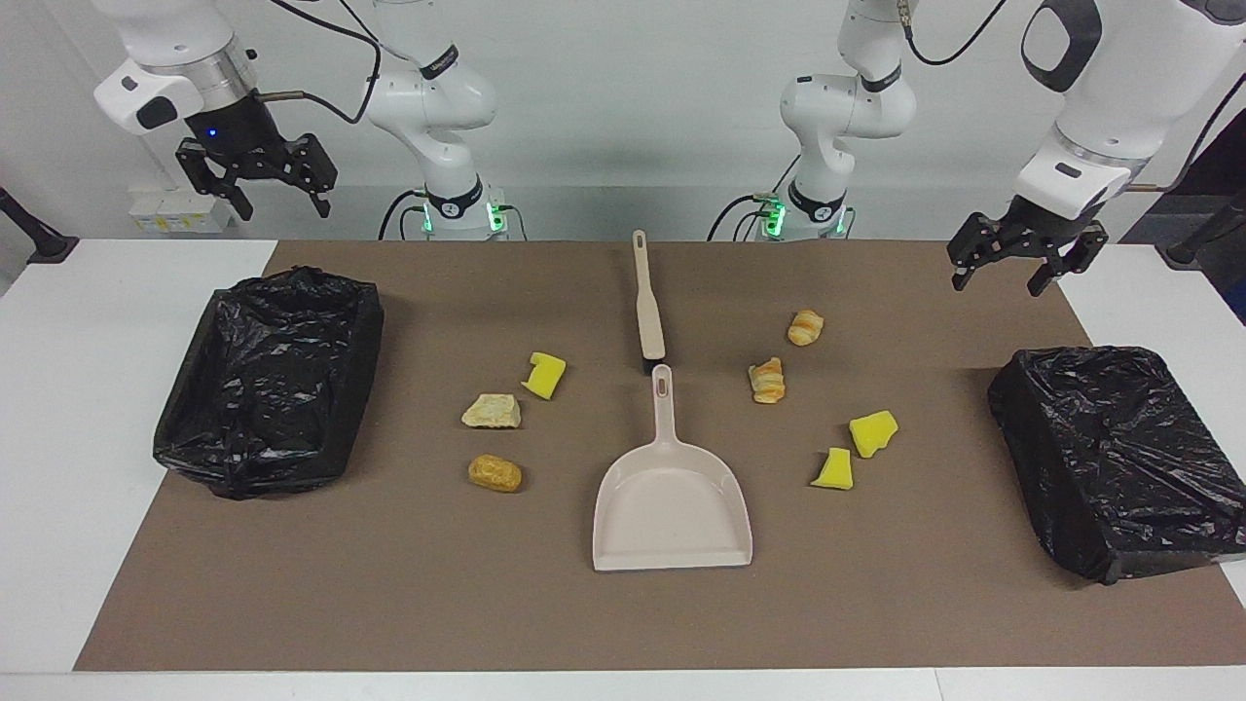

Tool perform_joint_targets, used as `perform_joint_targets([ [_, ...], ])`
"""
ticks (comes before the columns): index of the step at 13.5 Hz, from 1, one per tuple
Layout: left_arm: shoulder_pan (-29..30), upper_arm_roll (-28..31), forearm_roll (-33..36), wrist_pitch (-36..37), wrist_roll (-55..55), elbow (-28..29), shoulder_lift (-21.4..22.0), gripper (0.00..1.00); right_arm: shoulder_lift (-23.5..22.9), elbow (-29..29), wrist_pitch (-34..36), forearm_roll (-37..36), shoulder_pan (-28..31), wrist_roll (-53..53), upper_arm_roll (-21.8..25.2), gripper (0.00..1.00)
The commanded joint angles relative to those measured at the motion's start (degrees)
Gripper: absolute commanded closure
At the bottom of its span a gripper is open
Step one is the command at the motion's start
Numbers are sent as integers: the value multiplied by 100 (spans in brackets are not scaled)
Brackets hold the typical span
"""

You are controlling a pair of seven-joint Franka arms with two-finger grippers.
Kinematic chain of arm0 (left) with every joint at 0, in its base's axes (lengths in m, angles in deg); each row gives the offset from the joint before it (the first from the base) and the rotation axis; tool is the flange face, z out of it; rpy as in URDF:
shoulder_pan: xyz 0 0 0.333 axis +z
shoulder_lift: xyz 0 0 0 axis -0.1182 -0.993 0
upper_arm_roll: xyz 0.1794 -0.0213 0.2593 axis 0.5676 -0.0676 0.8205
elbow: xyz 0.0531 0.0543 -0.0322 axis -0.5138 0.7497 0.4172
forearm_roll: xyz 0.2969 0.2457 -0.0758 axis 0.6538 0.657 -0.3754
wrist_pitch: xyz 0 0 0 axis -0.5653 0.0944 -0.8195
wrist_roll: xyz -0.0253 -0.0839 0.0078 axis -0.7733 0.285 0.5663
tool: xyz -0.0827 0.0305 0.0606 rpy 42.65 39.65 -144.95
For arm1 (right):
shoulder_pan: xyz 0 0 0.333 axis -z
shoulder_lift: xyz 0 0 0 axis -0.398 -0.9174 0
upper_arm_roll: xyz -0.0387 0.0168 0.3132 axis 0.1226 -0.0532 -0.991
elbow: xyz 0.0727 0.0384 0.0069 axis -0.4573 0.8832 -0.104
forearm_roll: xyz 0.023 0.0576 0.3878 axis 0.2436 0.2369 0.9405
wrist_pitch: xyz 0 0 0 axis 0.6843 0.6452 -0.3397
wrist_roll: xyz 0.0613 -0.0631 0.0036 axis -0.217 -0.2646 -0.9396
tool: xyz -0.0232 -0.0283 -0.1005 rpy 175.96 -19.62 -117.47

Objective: Sweep and dump trash in bin
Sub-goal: 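Move both grippers out from rest toward the brush and dustpan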

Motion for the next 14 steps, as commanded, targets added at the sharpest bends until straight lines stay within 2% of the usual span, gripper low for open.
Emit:
perform_joint_targets([
  [1,-27,-1,12,-126,4,121,94,0,56,51,-120,55,-146,-102,-24,0],
  [5,-88,-36,12,-213,-5,130,94,0,178,297,-139,64,-253,-101,-137,0],
  [8,-106,-45,12,-205,-40,139,103,0,389,709,-130,73,-595,-14,-173,0],
  [12,-194,-45,12,-205,-31,165,111,0,390,877,-183,221,-1122,697,-173,0],
  [14,-255,-53,3,-213,-40,261,129,0,381,1131,-628,415,-1237,934,-182,0],
])
